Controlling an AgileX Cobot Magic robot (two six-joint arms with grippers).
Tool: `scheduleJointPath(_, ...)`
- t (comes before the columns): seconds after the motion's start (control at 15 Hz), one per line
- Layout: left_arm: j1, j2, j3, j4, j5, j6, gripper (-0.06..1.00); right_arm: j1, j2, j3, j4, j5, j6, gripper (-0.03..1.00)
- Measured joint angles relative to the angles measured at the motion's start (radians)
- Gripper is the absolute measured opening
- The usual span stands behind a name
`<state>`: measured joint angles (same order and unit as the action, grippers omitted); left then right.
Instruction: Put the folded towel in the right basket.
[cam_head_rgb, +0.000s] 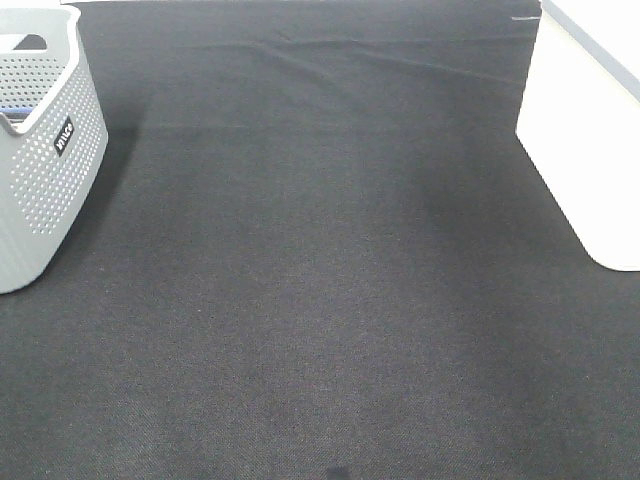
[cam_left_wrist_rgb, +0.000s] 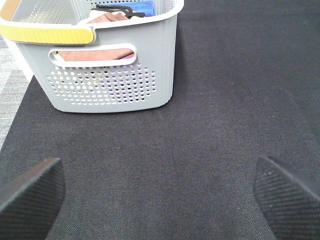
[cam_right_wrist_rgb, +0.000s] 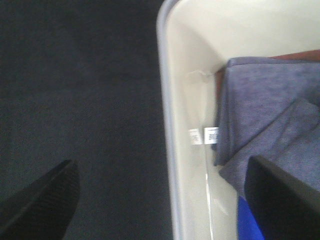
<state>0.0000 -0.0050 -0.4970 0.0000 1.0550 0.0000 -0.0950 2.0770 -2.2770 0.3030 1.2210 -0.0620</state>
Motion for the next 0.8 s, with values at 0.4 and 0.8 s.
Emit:
scheduleJointPath(0.4, 0.000, 0.000, 0.000, 0.000, 0.000, 0.000, 0.97, 0.084, -0.311, 0.411, -0.106, -0.001, 0.000, 0.84)
scheduleJointPath(0.8, 0.000, 0.000, 0.000, 0.000, 0.000, 0.000, 0.97, 0.084, -0.774, 0.889, -0.136, -0.001, 0.001, 0.84)
